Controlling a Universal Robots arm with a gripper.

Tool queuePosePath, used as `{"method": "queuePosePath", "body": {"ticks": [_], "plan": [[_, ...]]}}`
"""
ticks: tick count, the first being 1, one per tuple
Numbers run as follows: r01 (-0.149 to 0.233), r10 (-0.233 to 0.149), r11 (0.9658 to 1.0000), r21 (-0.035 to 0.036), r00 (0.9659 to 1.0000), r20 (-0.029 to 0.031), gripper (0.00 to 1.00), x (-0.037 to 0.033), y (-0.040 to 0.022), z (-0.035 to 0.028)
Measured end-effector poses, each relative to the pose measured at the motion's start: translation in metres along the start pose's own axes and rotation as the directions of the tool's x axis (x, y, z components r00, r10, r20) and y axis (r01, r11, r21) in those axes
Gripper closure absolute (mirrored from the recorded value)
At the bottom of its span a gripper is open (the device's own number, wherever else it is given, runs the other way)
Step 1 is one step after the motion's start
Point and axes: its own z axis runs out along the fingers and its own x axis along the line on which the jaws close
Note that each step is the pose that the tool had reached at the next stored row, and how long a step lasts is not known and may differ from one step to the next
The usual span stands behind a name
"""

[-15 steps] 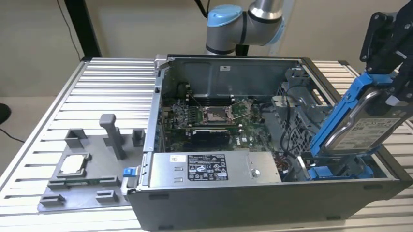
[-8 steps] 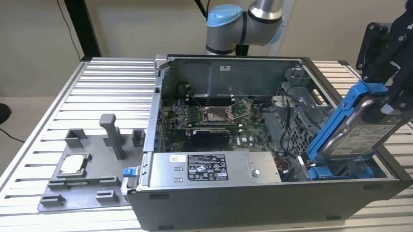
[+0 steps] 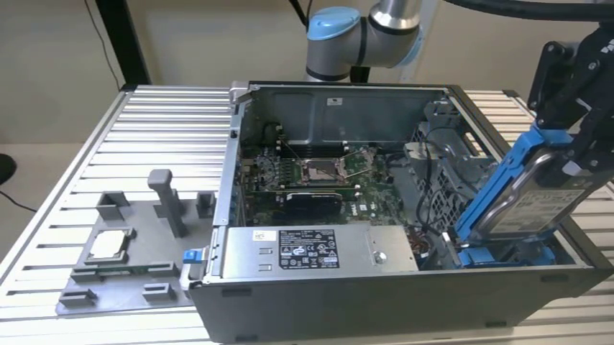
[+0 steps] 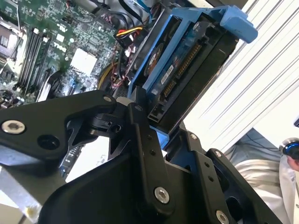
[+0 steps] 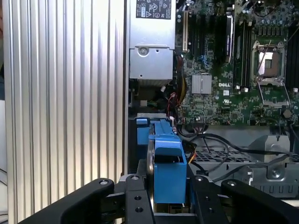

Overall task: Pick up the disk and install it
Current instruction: 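Pick up the disk, then insert the disk into the insertion slot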

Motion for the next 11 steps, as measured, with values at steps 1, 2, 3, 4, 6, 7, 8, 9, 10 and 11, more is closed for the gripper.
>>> {"method": "queuePosePath", "body": {"ticks": [1, 2, 3, 4, 6, 7, 8, 9, 10, 11], "plan": [[-0.002, 0.002, 1.0, 0.0, 1.0, 0.0001, 1.0, 0.0001, 0.0, 0.0006], [-0.004, 0.004, 1.0, 0.0001, 1.0, 0.0001, 1.0, 0.0001, -0.0002, 0.0013], [-0.006, 0.006, 1.0, 0.0002, 1.0, 0.0001, 1.0, 0.0001, -0.0002, 0.002], [-0.008, 0.008, 1.0, 0.0003, 1.0, 0.0003, 1.0, 0.0001, -0.0004, 0.0028], [-0.011, 0.011, 0.9999, 0.0004, 0.9999, 0.0005, 1.0, 0.0002, -0.0009, 0.0037], [-0.011, 0.011, 0.9999, 0.0004, 0.9999, 0.0007, 1.0, 0.0002, -0.001, 0.0042], [-0.012, 0.012, 0.9999, 0.0004, 0.9999, 0.001, 1.0, 0.0002, -0.001, 0.0046], [-0.012, 0.012, 0.9999, 0.0004, 0.9999, 0.0012, 1.0, 0.0002, -0.001, 0.0049], [-0.013, 0.013, 0.9999, 0.0005, 0.9999, 0.0012, 1.0, 0.0002, -0.0011, 0.0053], [-0.013, 0.013, 0.9999, 0.0005, 0.9999, 0.0013, 1.0, 0.0002, -0.0011, 0.0057]]}}
